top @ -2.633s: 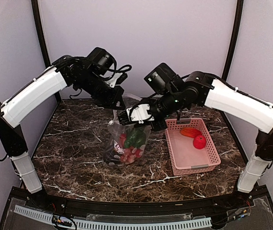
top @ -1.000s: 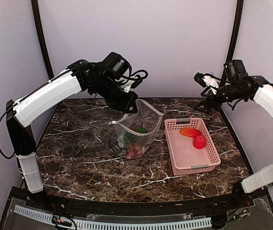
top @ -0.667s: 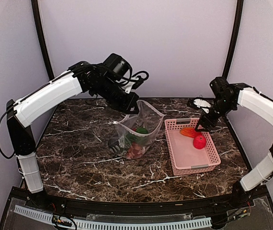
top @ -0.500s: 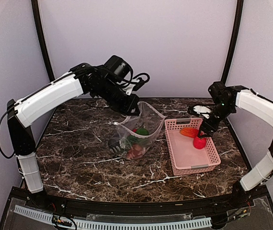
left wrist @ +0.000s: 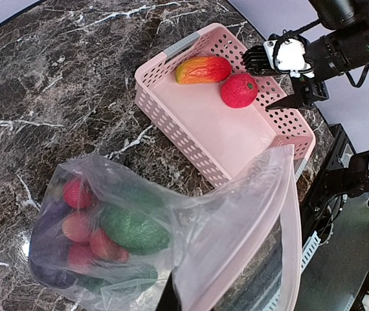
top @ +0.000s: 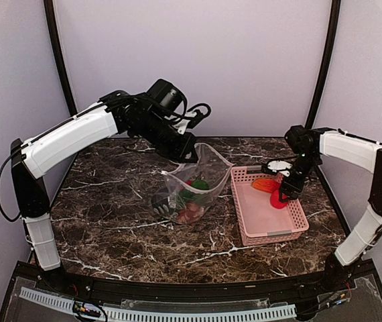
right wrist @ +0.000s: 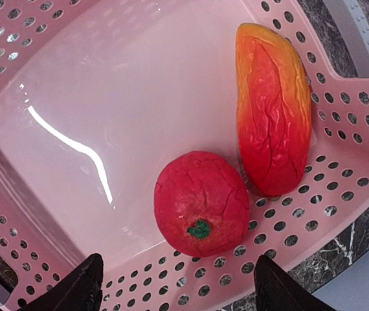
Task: Place the food in the zip-top bag and seal the zipper
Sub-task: Pick up the fake vegetable from the bin, then place the fake vegetable in the zipper food storage bag, then pick up the fake fruit from the bin, then place the fake fruit in the zipper food storage bag.
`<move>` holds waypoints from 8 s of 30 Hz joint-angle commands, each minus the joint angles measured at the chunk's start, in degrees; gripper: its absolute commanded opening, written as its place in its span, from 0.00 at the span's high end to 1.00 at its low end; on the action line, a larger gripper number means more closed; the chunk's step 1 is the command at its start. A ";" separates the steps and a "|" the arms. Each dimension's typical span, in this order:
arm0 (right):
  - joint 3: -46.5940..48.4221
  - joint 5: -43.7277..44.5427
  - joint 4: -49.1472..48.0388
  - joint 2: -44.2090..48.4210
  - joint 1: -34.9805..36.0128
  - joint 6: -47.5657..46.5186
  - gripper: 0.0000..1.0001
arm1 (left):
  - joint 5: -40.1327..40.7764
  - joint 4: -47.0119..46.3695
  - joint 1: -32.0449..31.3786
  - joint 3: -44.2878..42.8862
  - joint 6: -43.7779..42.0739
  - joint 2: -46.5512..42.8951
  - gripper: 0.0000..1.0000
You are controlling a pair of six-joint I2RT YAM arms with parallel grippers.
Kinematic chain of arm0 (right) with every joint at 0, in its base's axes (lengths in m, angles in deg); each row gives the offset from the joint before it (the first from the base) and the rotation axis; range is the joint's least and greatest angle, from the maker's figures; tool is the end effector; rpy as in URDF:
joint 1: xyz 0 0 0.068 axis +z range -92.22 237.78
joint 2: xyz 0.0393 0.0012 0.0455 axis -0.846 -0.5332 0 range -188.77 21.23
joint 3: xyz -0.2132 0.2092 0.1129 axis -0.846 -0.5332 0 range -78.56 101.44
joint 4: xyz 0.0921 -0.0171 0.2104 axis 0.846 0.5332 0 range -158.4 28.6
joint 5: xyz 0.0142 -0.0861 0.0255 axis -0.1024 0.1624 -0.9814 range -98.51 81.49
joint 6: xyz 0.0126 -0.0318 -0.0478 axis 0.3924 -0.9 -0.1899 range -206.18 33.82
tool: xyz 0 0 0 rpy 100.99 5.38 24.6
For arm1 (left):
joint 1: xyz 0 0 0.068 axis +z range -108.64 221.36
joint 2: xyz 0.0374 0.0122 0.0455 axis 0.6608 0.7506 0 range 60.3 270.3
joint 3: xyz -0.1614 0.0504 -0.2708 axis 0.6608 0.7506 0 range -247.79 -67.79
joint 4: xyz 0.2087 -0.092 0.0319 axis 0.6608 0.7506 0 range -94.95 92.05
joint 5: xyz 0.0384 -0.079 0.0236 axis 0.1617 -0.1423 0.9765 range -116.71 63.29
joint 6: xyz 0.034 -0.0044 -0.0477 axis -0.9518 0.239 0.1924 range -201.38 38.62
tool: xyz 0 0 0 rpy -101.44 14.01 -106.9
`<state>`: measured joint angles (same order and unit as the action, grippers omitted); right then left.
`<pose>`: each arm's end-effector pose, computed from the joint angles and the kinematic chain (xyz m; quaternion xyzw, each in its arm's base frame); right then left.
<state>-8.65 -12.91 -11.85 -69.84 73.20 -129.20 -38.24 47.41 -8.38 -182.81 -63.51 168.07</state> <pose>0.2589 0.0748 0.2911 -0.4886 0.8651 0.0116 0.1130 0.2514 -0.3100 0.4146 0.2893 0.8737 -0.2885 0.2640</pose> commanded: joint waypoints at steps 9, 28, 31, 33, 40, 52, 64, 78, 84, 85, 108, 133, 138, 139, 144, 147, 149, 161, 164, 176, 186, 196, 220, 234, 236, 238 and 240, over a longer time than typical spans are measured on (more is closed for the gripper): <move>-0.91 2.66 -7.04 -8.47 -0.14 -0.83 0.28 | -0.20 0.38 0.20 1.74 0.24 -4.40 0.99; 5.53 -1.56 5.37 -2.19 1.18 1.61 0.69 | -1.11 -1.57 0.17 4.77 0.74 -5.54 0.99; 10.88 -3.77 10.56 -0.25 3.55 2.18 0.69 | -1.42 -1.69 0.17 4.96 0.87 -5.59 0.99; 15.52 -6.21 13.73 0.57 5.36 2.65 0.69 | -1.66 -1.79 0.21 4.96 1.13 -5.63 0.99; 27.04 -24.75 21.94 1.10 9.46 -0.06 0.68 | -1.91 -1.99 0.20 5.26 1.90 -5.88 0.99; 43.29 -50.76 18.60 -2.01 12.27 -0.96 0.67 | -1.14 -1.18 0.17 4.82 2.83 -6.07 0.99; 37.75 -42.84 0.09 -2.17 24.78 6.56 0.67 | -0.14 -0.07 0.26 3.97 2.74 -6.95 0.99; 32.77 -24.75 -6.03 -6.63 31.80 8.60 0.36 | -0.27 0.92 0.30 4.92 2.44 -8.35 0.99; 33.91 -23.94 -5.86 -3.78 31.87 8.95 0.31 | 0.00 0.98 0.31 6.04 2.20 -9.00 0.99; 33.69 -23.92 -5.80 -3.08 31.87 8.82 0.31 | 0.12 0.94 0.29 6.21 2.13 -9.11 0.99; 4.32 -27.67 -10.83 13.18 7.95 8.33 0.34 | -1.48 0.15 0.69 6.31 1.66 -8.18 0.99; -1.20 3.79 -22.36 -6.73 -1.09 8.02 0.40 | -4.66 -0.26 1.05 6.72 0.37 -6.82 0.99; -0.35 4.14 -22.52 -10.04 -1.27 7.86 0.40 | -4.76 0.18 1.11 7.11 0.41 -6.43 0.99; -0.24 4.05 -22.66 -10.60 -1.29 7.99 0.40 | -4.75 0.09 1.12 7.21 0.41 -6.43 0.99; -0.24 3.78 -23.69 -13.25 -1.40 8.17 0.41 | -5.26 -0.06 1.04 7.15 0.49 -6.05 0.99; -0.45 3.15 -23.67 -14.48 -1.36 8.22 0.46 | -5.47 0.13 1.12 7.15 0.50 -5.99 0.99; -0.63 2.81 -23.61 -14.91 -1.36 8.20 0.51 | -5.44 0.26 1.09 7.12 0.44 -5.99 0.99; -1.41 -3.67 -19.72 -3.08 -1.27 9.25 0.68 | -5.60 0.06 1.05 7.90 0.50 -5.99 0.99; -1.67 -9.66 -17.26 2.04 -1.26 8.70 0.68 | -5.71 -0.16 1.07 7.84 0.50 -5.84 0.99; 7.08 -35.75 -12.34 18.86 0.05 10.46 0.65 | -6.24 -0.52 1.13 7.36 1.14 -4.79 0.99; 15.94 -52.98 -8.82 15.61 9.75 10.26 0.62 | -5.73 -0.34 1.13 7.42 2.02 -5.04 0.99; 20.35 -50.75 -8.68 9.81 22.26 7.45 0.62 | -5.28 -0.40 1.49 5.69 3.13 -3.97 0.99; 22.12 -33.78 -19.09 -1.26 29.27 1.39 0.59 | -4.87 -0.65 2.40 5.65 3.60 -4.36 0.99; 23.93 -32.14 -7.58 2.29 31.03 0.34 0.27 | -4.86 -0.46 3.14 5.72 3.04 -4.58 0.99; 23.09 -31.49 -4.63 2.81 32.92 -1.74 0.30 | -4.78 -0.50 3.23 5.81 2.91 -4.58 0.99; 21.25 -28.45 -3.22 3.12 35.77 -3.01 0.31 | -4.76 -0.58 3.24 5.84 2.81 -4.58 0.99; 19.77 -24.28 -2.84 2.95 38.81 -3.84 0.32 | -4.69 -0.52 3.32 5.83 2.71 -4.58 0.99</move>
<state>13.40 -42.92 -19.52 -68.29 106.72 -129.79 -42.81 46.14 -5.51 -176.19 -59.84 164.22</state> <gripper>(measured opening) 0.687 0.010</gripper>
